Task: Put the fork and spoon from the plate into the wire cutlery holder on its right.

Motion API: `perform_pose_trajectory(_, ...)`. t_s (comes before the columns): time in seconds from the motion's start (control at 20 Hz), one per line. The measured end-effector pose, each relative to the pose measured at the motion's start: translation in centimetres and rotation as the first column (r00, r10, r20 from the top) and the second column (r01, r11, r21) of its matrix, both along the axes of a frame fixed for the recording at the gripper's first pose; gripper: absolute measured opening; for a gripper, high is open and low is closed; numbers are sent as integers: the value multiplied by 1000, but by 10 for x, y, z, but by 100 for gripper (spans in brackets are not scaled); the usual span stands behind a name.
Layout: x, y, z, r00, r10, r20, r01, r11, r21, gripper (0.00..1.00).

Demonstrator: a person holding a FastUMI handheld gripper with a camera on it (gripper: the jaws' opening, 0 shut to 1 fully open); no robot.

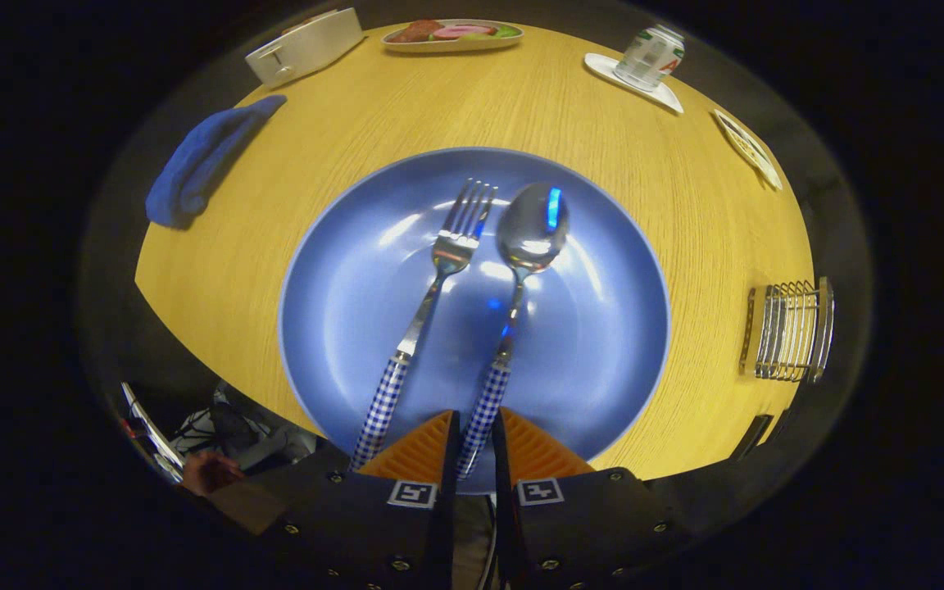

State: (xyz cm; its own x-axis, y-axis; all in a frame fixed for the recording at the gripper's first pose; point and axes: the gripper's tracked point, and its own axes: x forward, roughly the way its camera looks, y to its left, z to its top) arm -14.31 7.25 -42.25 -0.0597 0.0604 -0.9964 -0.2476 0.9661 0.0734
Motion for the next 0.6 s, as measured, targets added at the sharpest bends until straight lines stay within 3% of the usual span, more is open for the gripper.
perform_pose_trajectory(0.1,3,-4,10,1000,18,1,-18,1000,12,8)
perform_pose_trajectory(0.45,5,-22,39,991,111,-77,-103,990,91,8)
perform_pose_trajectory(0.6,13,-57,69,973,209,-96,-204,977,59,8)
